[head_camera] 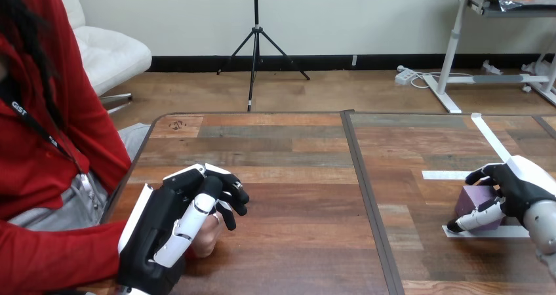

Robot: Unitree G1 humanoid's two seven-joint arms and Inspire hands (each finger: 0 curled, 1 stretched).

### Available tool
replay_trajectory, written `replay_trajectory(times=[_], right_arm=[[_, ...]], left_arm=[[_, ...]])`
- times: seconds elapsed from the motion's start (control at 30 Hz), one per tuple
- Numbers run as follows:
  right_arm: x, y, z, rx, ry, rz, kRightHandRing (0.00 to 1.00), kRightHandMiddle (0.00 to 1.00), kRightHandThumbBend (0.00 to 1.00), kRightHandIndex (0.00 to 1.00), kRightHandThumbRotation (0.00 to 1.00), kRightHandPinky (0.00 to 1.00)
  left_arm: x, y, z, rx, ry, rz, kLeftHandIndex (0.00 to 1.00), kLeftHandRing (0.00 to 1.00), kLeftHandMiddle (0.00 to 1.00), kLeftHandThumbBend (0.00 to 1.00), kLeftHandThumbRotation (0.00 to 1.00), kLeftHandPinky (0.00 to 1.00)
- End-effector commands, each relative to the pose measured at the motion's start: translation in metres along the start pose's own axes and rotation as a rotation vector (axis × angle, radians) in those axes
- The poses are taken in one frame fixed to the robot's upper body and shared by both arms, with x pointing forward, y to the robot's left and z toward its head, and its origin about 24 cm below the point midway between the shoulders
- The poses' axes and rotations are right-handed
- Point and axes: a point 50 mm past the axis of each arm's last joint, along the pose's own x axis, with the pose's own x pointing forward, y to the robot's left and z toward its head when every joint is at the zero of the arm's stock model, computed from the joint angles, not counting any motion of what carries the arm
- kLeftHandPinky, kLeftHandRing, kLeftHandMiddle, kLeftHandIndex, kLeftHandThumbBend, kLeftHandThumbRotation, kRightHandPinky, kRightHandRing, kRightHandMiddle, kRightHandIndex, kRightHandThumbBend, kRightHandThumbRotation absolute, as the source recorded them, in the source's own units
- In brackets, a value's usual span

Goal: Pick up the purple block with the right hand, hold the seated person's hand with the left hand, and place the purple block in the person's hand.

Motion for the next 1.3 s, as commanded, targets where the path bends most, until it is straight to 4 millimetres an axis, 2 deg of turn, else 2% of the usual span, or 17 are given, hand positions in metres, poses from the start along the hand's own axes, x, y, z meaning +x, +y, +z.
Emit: replay_trajectory(times=[0.0, 0.33, 0.63, 0.83, 1.27], right_arm=[[0.004, -0.003, 0.014, -0.035, -0.035, 0.046, 0.62, 0.75, 0.91, 0.73, 0.0, 0.64], [0.004, -0.008, 0.015, -0.074, -0.043, 0.044, 0.59, 0.66, 0.88, 0.65, 0.0, 0.63], [0.005, -0.013, 0.016, -0.084, -0.048, 0.033, 0.53, 0.57, 0.84, 0.56, 0.0, 0.56], [0.005, -0.016, 0.016, -0.106, -0.052, 0.024, 0.52, 0.56, 0.79, 0.52, 0.0, 0.51], [0.004, -0.021, 0.015, -0.143, -0.057, 0.011, 0.55, 0.56, 0.77, 0.46, 0.0, 0.51]], left_arm=[[0.017, 0.003, 0.009, 0.022, -0.073, -0.004, 0.48, 0.46, 0.51, 0.47, 0.7, 0.29], [0.017, 0.003, 0.009, 0.016, -0.07, 0.0, 0.48, 0.46, 0.51, 0.48, 0.7, 0.29], [0.017, 0.002, 0.009, 0.009, -0.074, 0.007, 0.48, 0.45, 0.5, 0.49, 0.69, 0.28], [0.017, 0.002, 0.009, -0.001, -0.075, 0.011, 0.47, 0.45, 0.5, 0.48, 0.68, 0.28], [0.017, 0.003, 0.008, 0.003, -0.077, 0.01, 0.47, 0.45, 0.49, 0.49, 0.67, 0.28]])
